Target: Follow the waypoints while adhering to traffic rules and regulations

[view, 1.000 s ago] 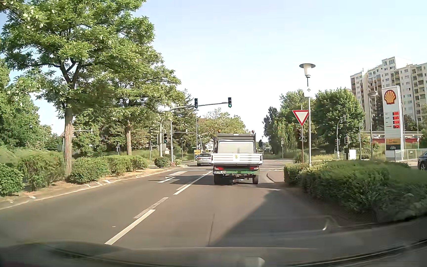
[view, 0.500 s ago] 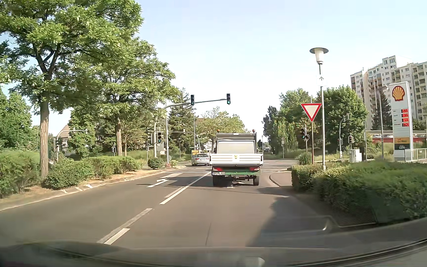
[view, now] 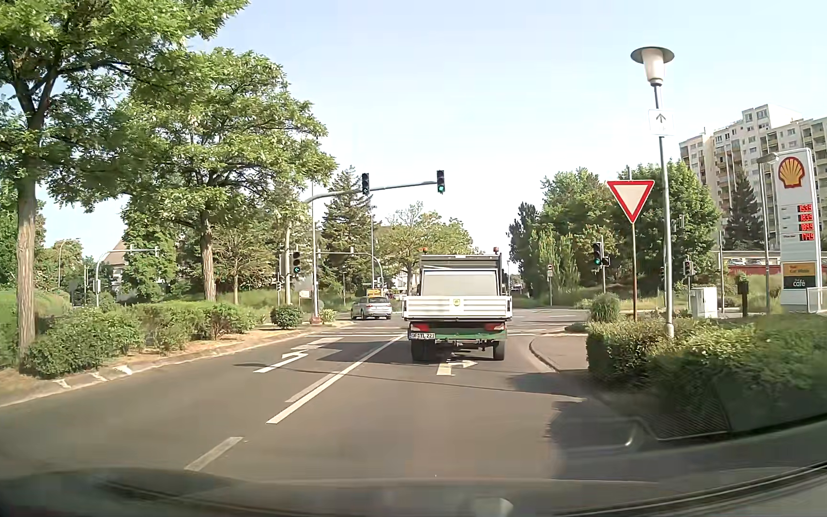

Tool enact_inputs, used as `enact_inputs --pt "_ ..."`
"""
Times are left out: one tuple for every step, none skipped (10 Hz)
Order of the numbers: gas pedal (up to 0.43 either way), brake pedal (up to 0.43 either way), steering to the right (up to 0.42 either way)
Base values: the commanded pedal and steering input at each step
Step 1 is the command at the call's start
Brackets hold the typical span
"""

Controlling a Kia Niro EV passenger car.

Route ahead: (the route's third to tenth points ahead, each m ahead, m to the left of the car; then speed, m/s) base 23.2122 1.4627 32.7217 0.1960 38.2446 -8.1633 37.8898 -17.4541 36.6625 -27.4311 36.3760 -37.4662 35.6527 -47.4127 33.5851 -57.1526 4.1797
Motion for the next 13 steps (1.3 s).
enact_inputs --pt "0.110 0.030 0.008" --pt "0.110 0.030 0.008" --pt "0.110 0.030 0.008" --pt "0.110 0.030 0.008" --pt "0.110 0.030 0.008" --pt "0.110 0.030 0.008" --pt "0.110 0.030 0.008" --pt "0.110 0.030 0.008" --pt "0.110 0.030 0.008" --pt "0.110 0.030 0.008" --pt "0.110 0.030 0.008" --pt "0.110 0.030 0.008" --pt "0.110 0.030 0.008"
